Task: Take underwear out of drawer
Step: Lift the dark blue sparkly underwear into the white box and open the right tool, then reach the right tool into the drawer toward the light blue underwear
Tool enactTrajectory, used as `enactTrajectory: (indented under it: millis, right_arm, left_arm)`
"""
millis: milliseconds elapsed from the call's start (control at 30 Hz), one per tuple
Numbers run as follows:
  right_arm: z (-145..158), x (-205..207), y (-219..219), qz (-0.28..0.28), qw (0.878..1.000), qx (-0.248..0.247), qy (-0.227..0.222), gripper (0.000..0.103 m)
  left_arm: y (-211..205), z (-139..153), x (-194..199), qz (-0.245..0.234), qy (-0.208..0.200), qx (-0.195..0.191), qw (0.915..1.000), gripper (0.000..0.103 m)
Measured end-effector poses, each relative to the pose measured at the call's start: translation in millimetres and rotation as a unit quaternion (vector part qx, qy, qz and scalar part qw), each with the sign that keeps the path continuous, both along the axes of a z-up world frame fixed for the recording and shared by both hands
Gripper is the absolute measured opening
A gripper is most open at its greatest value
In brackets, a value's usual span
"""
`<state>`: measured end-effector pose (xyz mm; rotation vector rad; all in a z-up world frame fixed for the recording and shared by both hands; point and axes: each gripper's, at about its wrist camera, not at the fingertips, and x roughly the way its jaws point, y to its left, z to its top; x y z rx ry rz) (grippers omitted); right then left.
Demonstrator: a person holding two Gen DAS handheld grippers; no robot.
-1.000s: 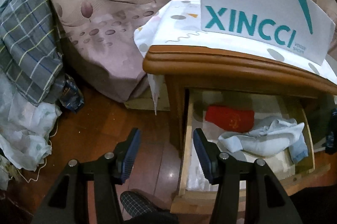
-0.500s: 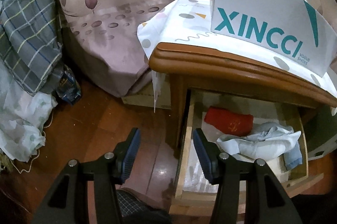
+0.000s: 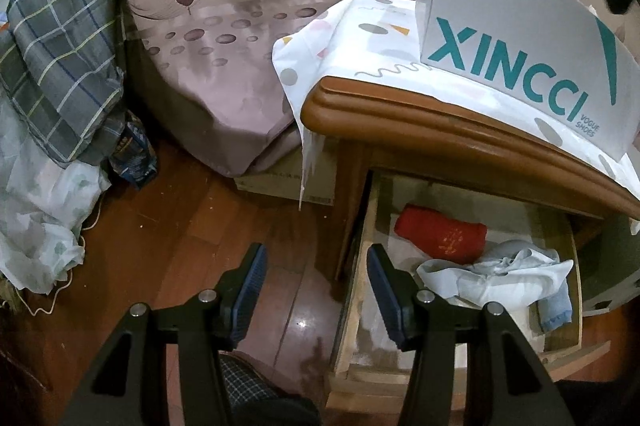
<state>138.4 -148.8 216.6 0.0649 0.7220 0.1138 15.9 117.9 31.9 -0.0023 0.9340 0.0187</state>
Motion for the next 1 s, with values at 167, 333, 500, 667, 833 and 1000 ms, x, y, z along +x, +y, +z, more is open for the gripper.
enactTrajectory:
  millis: [167,333,500,667,833,1000]
  right_arm:
    - [-20.1,26.0,20.4,0.006,0.999,-0.021,0.025,0.030]
    - [-42.1,43.3,32.2,0.009,0.998,-0.034,0.049,0.030]
    - [-62.4,55.2,35.5,0.009,0.996,-0.041,0.076,0.034]
    - [-73.4,57.7,33.9,0.007,0.995,-0.039,0.090,0.037]
    - [-66.6,53.1,34.9,0.008,0.996,-0.045,0.075,0.064]
    - [-44.4,38.4,30.6,0.010,0.998,-0.033,0.054,0.065]
  left_arm:
    - [-0.5,-0.5,0.6,-0.001,-0.001,-0.002,1.0000,0.053]
    - [-1.3,-0.4,0.0,-0.003,0.000,-0.007,1.0000,0.053]
    - [-2.9,-1.0,0.1,-0.005,0.002,-0.003,1.0000,0.053]
    - [-4.9,-2.0,0.3,-0.007,0.002,-0.002,1.0000,0.053]
    - [-9.7,-3.8,0.4,-0.016,0.003,0.007,0.9998,0.053]
    - [-10.4,-6.4,1.5,-0.018,0.011,0.010,0.9997,0.053]
